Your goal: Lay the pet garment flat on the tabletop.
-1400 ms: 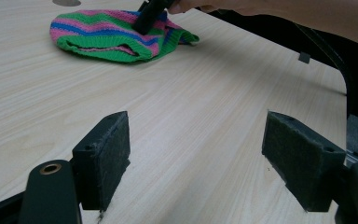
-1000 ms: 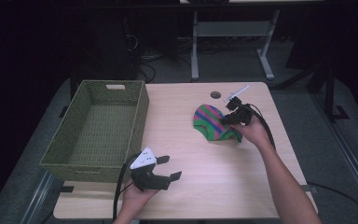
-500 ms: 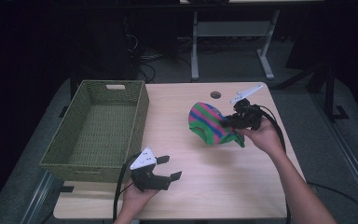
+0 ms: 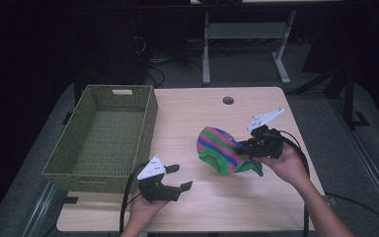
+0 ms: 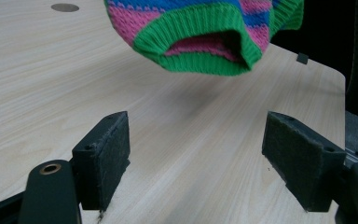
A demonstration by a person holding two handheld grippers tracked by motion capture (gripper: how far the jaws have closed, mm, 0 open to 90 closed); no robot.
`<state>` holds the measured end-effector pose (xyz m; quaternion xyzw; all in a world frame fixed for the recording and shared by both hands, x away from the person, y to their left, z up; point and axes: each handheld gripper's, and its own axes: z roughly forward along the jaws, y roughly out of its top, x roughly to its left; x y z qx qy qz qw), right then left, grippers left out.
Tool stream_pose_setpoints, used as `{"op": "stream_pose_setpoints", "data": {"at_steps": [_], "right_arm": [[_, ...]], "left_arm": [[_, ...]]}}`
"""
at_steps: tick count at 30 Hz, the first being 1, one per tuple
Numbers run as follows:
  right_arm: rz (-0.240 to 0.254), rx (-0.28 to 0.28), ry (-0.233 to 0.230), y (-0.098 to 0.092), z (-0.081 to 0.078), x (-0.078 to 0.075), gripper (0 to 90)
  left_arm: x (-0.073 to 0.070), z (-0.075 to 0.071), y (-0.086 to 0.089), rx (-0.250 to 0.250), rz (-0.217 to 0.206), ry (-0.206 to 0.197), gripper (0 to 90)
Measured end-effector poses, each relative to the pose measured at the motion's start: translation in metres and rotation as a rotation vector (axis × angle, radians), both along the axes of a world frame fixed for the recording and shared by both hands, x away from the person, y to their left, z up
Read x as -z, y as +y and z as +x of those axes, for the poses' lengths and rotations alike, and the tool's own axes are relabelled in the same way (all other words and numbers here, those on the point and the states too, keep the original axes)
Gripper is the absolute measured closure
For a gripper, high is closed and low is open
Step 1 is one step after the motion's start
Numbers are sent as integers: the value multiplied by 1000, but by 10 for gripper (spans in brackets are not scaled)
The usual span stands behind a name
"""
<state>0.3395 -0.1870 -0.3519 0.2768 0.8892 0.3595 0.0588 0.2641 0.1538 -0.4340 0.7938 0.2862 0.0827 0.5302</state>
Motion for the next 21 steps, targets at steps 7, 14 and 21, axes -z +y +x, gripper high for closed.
{"op": "stream_pose_setpoints", "data": {"at_steps": [7, 14, 21], "right_arm": [[4, -14, 18, 2, -14, 15, 760], [-15, -22, 68, 8, -18, 43, 757], [-31, -20, 104, 14, -21, 65, 738]], "left_arm": [[0, 0, 0, -2, -3, 2, 229], [1, 0, -1, -2, 5, 7, 229], [1, 0, 0, -3, 2, 13, 229]]}}
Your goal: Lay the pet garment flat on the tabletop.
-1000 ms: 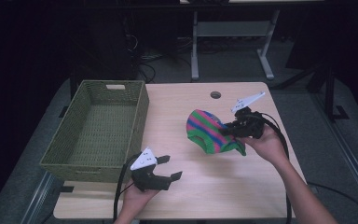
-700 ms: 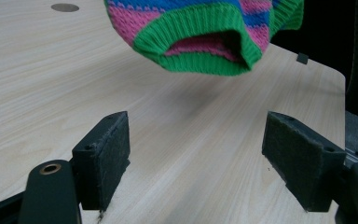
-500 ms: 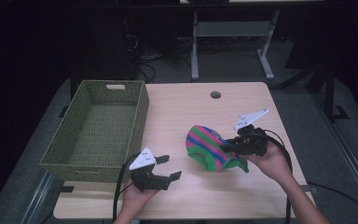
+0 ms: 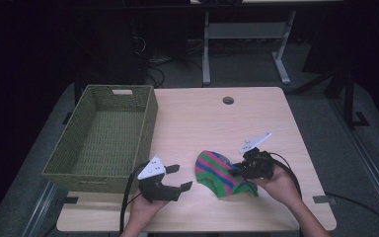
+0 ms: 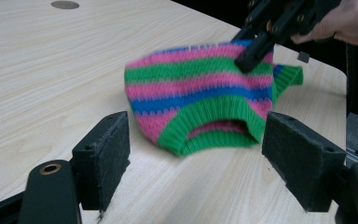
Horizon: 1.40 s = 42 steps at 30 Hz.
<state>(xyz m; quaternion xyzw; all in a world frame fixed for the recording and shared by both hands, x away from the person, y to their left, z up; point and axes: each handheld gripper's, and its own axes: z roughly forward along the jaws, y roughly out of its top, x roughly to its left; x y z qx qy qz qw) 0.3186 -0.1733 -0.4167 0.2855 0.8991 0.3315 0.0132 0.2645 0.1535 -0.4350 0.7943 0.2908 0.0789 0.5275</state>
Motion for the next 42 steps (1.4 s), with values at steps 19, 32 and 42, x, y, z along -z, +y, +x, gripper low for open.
{"op": "stream_pose_setpoints", "data": {"at_steps": [19, 32, 42], "right_arm": [[-28, 10, 26, 2, -10, 29, 458], [22, -78, -56, 6, -31, 11, 328], [-10, -190, -61, 28, -45, 16, 367]], "left_arm": [[1, 0, 0, 3, 3, 0, 229], [1, 1, -1, 4, 4, 2, 229], [1, 1, -1, 6, 6, 4, 229]]}}
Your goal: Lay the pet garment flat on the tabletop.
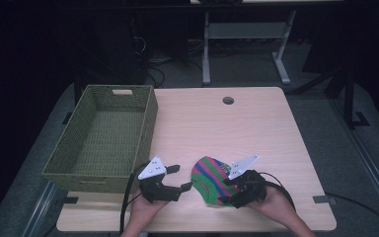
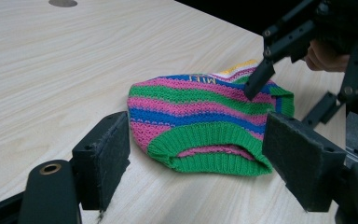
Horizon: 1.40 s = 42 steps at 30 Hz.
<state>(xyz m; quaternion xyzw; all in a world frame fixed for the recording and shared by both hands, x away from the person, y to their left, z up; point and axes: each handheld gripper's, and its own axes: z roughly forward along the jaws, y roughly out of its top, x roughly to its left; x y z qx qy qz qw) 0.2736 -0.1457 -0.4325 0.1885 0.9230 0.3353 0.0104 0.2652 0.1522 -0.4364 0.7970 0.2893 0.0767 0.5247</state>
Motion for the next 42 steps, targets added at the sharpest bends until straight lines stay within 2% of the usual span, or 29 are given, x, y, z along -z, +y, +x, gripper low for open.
{"op": "stream_pose_setpoints", "data": {"at_steps": [3, 8, 13, 17, 24, 30, 33, 36, 42], "right_arm": [[-23, -39, -15, 6, -3, 3, 392], [-32, -69, -9, 15, -6, 7, 440], [-61, -95, -17, 22, -7, 13, 480], [-81, -89, -14, 24, -8, 19, 494], [-95, -77, -54, 22, -10, 21, 572], [-100, -58, -58, 21, -8, 20, 694], [-81, -49, -16, 19, -5, 19, 758], [-60, -47, 1, 16, -2, 18, 813], [-49, -51, 1, 14, -2, 15, 836]], "left_arm": [[0, 0, 0, 2, 2, -1, 229], [0, 0, 0, 3, 0, -2, 229], [0, 0, 0, 3, 0, -1, 229], [-1, -1, 0, 4, 1, -4, 229], [-1, -1, 0, 5, 4, -4, 229], [0, -1, -1, 7, 6, -2, 229], [0, -1, -1, 6, 1, 1, 229], [0, -1, 0, 9, 0, 0, 229], [0, 0, -2, 21, 5, 6, 229]]}}
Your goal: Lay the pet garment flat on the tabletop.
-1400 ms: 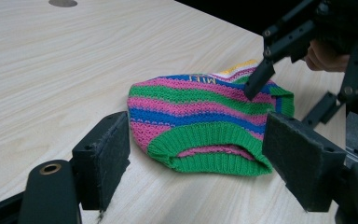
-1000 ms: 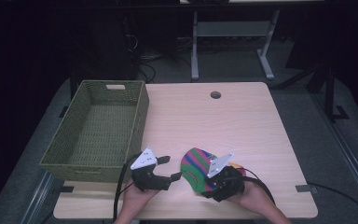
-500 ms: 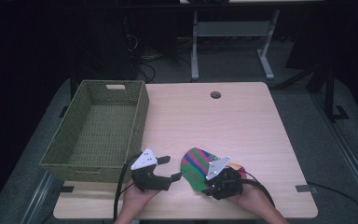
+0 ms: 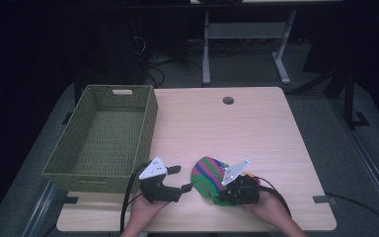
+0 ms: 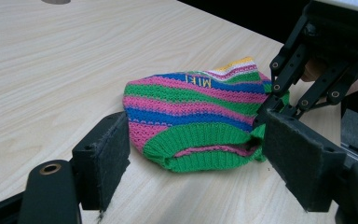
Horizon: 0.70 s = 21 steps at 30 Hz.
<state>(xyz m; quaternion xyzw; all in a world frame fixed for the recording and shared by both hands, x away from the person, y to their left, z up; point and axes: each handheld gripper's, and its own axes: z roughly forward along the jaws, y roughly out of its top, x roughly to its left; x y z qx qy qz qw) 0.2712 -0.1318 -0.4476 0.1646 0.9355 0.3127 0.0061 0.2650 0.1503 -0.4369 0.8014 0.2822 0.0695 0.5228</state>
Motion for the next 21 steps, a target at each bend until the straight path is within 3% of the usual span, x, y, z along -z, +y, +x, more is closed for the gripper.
{"op": "stream_pose_setpoints", "data": {"at_steps": [11, 21], "right_arm": [[29, 10, 24, -9, 1, -3, 840], [45, 9, 9, -13, 0, -6, 840]], "left_arm": [[0, 0, -2, 7, 4, 3, 229], [1, 1, -3, 16, 13, 8, 229]]}}
